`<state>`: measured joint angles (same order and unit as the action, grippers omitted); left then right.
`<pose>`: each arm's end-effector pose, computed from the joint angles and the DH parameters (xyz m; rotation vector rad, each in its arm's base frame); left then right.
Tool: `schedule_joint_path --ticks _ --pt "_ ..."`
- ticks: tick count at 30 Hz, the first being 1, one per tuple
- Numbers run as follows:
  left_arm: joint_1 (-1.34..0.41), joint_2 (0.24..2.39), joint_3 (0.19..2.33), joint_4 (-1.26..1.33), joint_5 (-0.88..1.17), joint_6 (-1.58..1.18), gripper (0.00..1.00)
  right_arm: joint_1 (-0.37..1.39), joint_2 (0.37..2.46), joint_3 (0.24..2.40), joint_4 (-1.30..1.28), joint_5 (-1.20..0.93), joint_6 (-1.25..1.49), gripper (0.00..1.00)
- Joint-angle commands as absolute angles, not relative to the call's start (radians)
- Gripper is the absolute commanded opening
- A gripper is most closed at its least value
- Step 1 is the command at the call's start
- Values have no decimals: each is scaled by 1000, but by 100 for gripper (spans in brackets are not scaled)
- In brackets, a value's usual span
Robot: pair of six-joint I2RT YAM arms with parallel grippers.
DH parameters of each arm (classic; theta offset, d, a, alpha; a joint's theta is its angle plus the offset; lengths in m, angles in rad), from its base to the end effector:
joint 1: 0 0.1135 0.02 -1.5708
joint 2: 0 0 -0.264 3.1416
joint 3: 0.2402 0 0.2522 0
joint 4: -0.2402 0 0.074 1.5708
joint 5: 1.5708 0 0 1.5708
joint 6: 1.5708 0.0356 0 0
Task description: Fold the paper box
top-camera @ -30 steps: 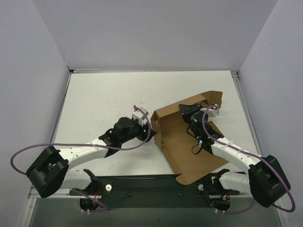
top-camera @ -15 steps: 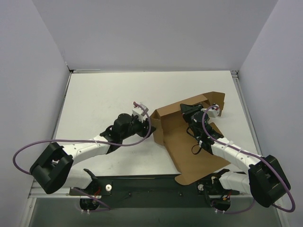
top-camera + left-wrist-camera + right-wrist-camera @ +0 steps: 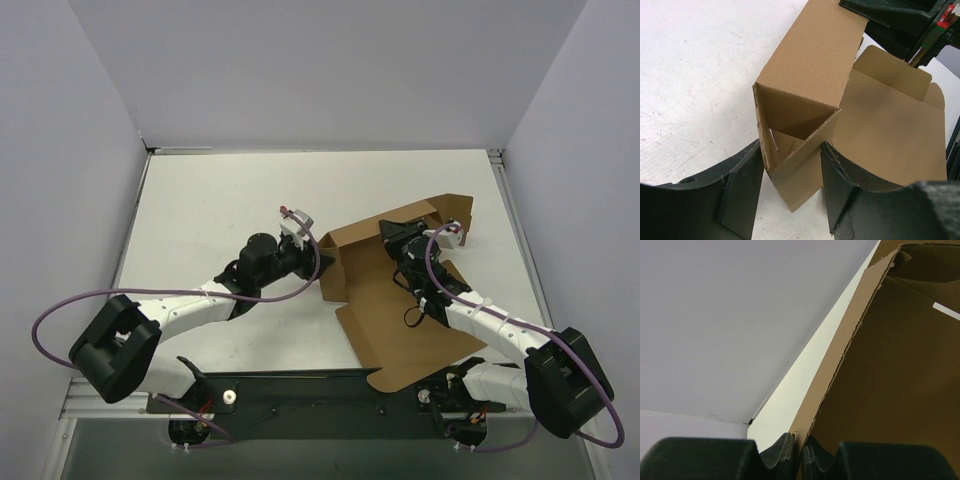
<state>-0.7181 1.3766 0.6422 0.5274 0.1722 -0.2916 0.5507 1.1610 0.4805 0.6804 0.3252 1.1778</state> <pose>0.2203 -0.2005 0.2305 0.5201 1.7871 -0.8693 0.2196 0.1215 0.2481 0.7704 1.4939 1.0849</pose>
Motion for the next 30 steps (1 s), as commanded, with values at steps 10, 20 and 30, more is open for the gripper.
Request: schedule_joint_path --ticks 10,20,30 --pt "-821 1404 611 632 95 -342 57 591 1181 460 601 319 1118 10" --pt "-897 1414 643 488 -213 -351 56 618 1170 462 603 353 1115 10" --pt "-1015 1428 589 552 -416 -325 63 693 1066 391 690 459 1095 9"
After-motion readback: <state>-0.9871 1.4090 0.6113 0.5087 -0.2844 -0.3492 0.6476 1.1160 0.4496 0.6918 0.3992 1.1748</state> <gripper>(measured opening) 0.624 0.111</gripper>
